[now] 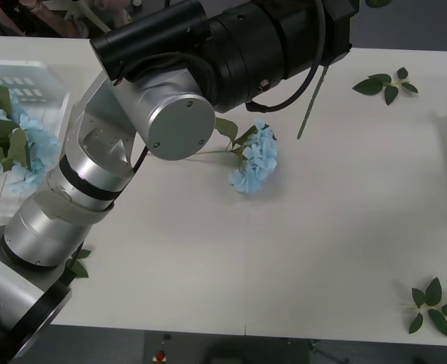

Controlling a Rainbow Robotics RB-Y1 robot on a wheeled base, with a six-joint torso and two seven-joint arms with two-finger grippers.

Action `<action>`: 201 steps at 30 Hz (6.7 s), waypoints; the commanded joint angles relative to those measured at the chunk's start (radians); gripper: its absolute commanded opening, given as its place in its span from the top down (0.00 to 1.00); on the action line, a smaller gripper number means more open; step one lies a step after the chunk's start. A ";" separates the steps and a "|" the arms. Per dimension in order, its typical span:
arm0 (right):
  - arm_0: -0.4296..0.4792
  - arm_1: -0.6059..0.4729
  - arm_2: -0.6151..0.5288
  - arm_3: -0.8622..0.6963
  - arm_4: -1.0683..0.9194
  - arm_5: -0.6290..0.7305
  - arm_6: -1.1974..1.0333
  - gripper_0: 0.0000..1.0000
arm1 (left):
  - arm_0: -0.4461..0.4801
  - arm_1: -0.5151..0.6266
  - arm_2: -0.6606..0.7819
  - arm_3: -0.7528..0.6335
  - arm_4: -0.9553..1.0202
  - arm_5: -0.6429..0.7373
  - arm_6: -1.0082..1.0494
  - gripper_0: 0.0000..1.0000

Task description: Put the red flowers into the right box and the blue flowers into the left box

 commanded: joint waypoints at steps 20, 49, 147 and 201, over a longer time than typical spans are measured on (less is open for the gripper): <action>0.433 0.071 -0.890 -0.814 -0.854 0.672 0.754 0.28 | -0.024 -0.006 0.013 -0.011 0.007 -0.008 -0.006 1.00; 0.634 0.480 -0.858 -1.123 -1.379 0.586 1.192 0.28 | -0.024 -0.006 0.013 -0.011 0.007 -0.008 -0.006 1.00; 0.448 -0.218 -0.276 -0.104 -1.162 0.062 0.895 1.00 | -0.191 0.327 -0.360 0.475 0.047 0.426 -0.814 0.00; 0.565 -0.299 -0.801 -0.906 -1.561 0.881 1.312 0.30 | -0.080 1.008 0.189 0.257 0.754 0.946 -0.722 1.00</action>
